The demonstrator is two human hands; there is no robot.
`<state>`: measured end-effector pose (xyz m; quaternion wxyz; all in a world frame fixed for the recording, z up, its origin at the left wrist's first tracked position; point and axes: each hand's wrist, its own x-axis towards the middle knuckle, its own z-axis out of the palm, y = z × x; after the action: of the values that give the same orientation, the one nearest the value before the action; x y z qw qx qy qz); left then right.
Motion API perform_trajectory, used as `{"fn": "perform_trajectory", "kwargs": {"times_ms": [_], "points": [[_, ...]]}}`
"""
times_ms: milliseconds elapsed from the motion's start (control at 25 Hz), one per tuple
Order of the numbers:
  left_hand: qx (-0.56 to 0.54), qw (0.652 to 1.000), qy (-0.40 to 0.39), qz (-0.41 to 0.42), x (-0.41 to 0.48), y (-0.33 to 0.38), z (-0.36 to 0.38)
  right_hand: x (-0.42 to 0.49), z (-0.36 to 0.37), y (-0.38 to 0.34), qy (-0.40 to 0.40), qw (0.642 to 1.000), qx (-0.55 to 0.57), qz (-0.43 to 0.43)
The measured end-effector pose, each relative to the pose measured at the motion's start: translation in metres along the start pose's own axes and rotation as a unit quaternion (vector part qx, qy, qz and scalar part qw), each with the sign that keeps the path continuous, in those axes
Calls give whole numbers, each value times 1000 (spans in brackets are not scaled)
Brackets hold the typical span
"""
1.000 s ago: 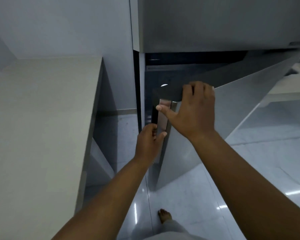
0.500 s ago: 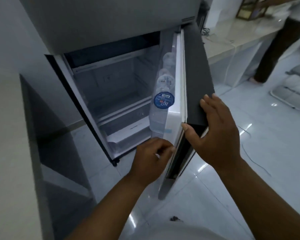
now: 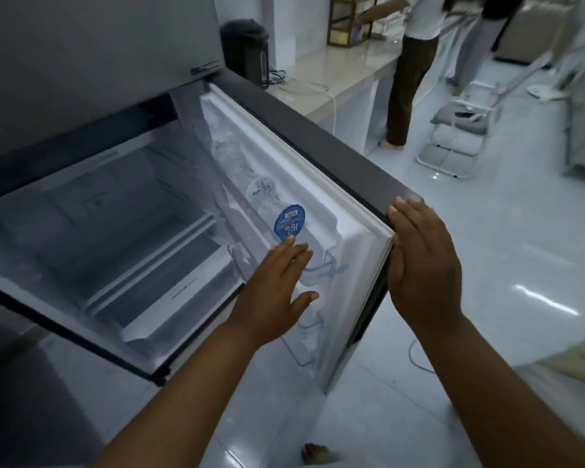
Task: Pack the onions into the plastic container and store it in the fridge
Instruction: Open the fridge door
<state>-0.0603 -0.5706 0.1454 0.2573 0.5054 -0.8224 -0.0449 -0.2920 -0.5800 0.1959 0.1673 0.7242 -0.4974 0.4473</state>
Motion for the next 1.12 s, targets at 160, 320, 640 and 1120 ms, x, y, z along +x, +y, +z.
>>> {"fn": "perform_trajectory", "kwargs": {"times_ms": [160,320,640,1120], "points": [[46,998,-39,29,44,24,36,22,-2,52,-22,996,-56,65],[60,995,-68,29,79,44,60,42,-2,92,-63,990,-73,107],[81,993,-84,17,104,64,64,60,-6,118,-95,986,-41,131],[-85,898,90,-422,-152,26,7,-49,75,-80,-375,858,349,-23]]}}
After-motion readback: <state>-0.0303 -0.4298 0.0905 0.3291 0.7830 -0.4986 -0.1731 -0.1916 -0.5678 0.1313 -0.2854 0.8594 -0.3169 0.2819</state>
